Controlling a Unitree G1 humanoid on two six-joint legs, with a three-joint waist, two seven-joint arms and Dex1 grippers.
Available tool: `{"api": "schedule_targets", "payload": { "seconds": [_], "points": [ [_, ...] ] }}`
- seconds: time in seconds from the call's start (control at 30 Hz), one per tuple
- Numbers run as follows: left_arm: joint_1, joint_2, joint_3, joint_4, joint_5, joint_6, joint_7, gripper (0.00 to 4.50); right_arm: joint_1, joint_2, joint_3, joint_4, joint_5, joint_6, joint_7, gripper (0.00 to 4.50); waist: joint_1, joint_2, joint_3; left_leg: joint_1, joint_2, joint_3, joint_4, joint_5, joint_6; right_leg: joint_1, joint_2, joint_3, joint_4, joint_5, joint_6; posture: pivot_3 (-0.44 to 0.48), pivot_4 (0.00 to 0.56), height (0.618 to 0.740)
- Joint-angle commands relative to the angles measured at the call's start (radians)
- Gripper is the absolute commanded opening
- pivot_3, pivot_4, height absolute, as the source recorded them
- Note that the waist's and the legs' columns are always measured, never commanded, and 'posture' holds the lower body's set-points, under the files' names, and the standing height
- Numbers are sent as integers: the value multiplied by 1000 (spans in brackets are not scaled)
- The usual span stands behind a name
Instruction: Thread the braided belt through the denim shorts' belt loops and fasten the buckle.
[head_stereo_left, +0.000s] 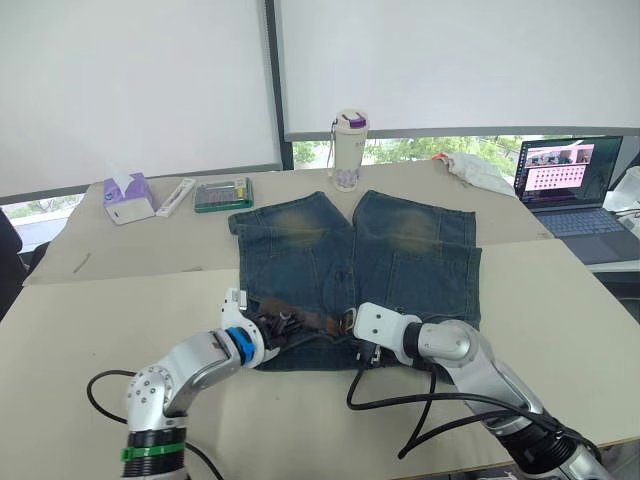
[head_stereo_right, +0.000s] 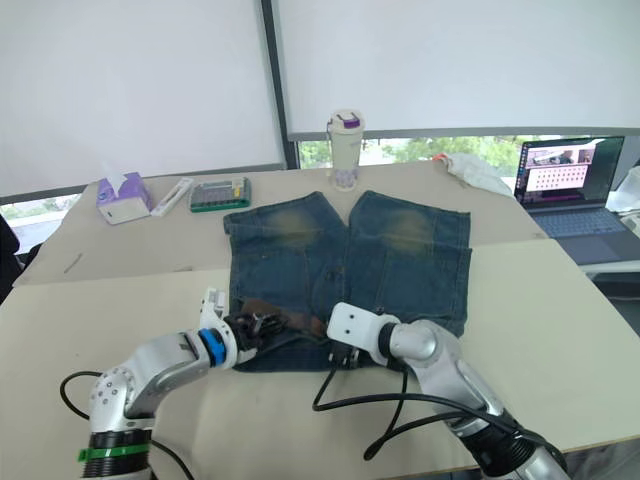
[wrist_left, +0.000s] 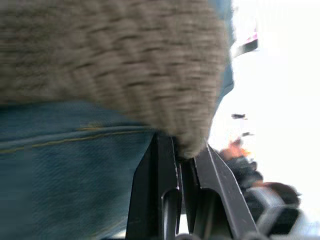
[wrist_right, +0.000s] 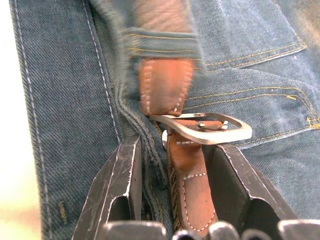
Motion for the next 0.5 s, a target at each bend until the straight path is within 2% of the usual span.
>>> {"api": "schedule_targets", "payload": {
  "seconds": [0.03,0.13,0.23,0.3,0.5],
  "points": [
    [4,30,-66,39,-11,65,-4,0,53,-26,-61,-135,103,92,63,2585,3,0,0,0,0,-1,0,0,0,0,-1,0,0,0,1,0,150,740],
    [20,64,-57,73,-11,72,-12,0,112,-105,-162,-239,135,167,77,3521,5,1,0,0,0,-1,0,-1,1,0,-1,0,0,-1,1,0,150,740],
    [12,63,-43,94,-11,68,-18,0,120,-117,-252,-332,228,233,86,3521,1,1,0,0,1,-1,0,-1,1,0,-2,1,0,-1,1,0,150,740],
    [-2,51,-40,102,-11,69,-14,0,92,-116,-247,-343,234,217,67,3521,-4,2,-1,-1,4,0,-1,-1,1,1,0,1,0,-1,1,0,150,740],
    [-36,0,-34,112,-11,60,16,0,-43,-102,-43,-198,89,14,-1,3521,6,3,-1,0,1,-1,0,0,1,1,-2,0,0,-1,2,0,150,740]
  ]
}}
